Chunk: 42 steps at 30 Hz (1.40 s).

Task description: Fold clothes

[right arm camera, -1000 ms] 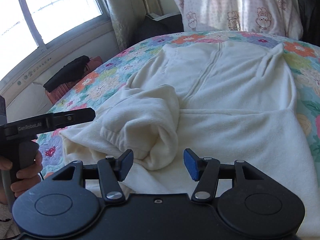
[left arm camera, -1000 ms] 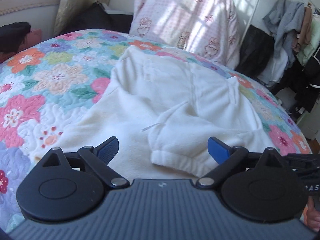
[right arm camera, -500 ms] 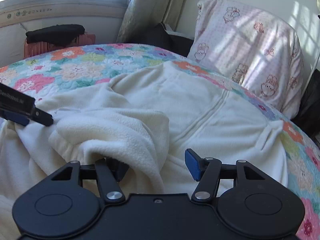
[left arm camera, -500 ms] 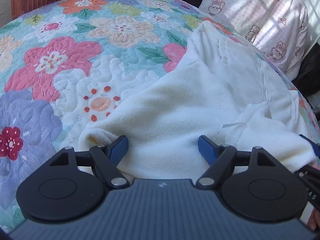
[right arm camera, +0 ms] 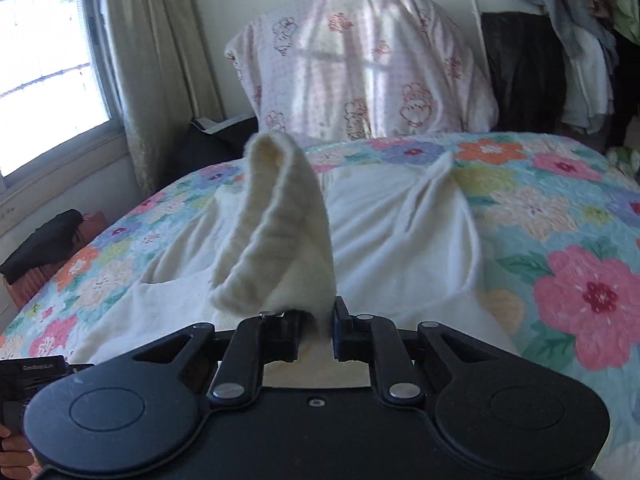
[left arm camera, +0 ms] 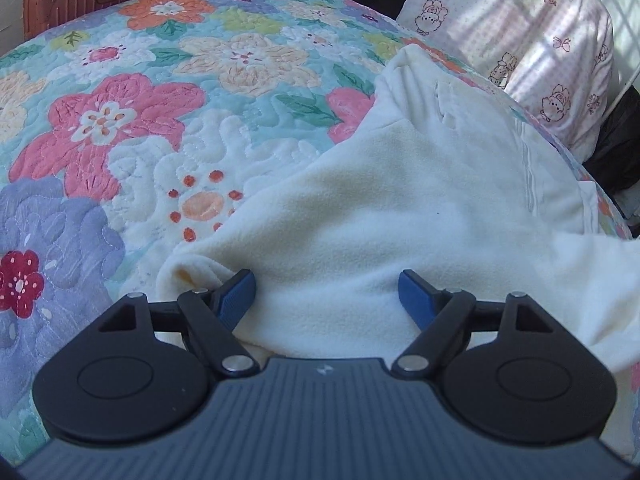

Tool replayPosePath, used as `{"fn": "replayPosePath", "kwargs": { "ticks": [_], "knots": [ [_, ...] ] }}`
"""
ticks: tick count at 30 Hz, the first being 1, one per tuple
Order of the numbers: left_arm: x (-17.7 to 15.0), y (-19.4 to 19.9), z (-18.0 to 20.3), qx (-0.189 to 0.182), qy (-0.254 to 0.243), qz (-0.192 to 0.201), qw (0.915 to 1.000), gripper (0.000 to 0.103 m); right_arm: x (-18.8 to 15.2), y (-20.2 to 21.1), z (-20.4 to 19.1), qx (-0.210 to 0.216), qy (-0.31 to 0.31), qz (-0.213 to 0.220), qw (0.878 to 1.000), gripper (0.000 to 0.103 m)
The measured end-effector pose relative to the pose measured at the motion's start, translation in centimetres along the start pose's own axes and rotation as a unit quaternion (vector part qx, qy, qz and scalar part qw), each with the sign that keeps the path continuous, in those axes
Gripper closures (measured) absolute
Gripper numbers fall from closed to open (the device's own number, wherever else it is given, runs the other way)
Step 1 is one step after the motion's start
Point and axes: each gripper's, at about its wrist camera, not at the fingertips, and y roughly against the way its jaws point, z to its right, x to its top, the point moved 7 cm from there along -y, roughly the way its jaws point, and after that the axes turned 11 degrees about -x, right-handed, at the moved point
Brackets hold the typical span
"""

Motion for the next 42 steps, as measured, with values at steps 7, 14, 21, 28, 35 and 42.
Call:
{"fn": "replayPosePath", "kwargs": {
  "ticks": [7, 14, 21, 28, 35, 42],
  "knots": [
    [0.3, 0.5, -0.5, -0.016, 0.027, 0.001, 0.9995, 0.024, -5.0, -2.1, 3.8, -0.011, -0.044, -0.083, 0.996, 0.079],
    [-0.3, 1.7, -0.3, -0.058, 0.064, -0.002, 0.9963, 0.023, -4.5, -2.4, 5.7, 0.000, -0.103, -0.103, 0.989, 0.044],
    [-0.3, 0.7, 0.4, -0.092, 0.078, -0.010, 0.9927, 0.062, -4.0, -3.7, 6.9, 0.007, -0.144, -0.101, 0.984, 0.034],
    [0.3, 0.3, 0.4, -0.097, 0.076, 0.004, 0.9924, 0.088, -3.5, -3.9, 5.4, 0.017, -0.072, -0.025, 0.997, 0.062],
    [-0.3, 0.2, -1.6, -0.116, 0.136, -0.008, 0.9840, 0.082, 0.0, 2.9, 3.3, 0.038, 0.012, 0.045, 0.998, 0.073],
    [-0.4, -0.2, -2.1, -0.121, 0.150, -0.022, 0.9811, 0.078, -5.1, 0.7, 5.9, -0.009, 0.002, -0.060, 0.998, 0.075]
  ]
}}
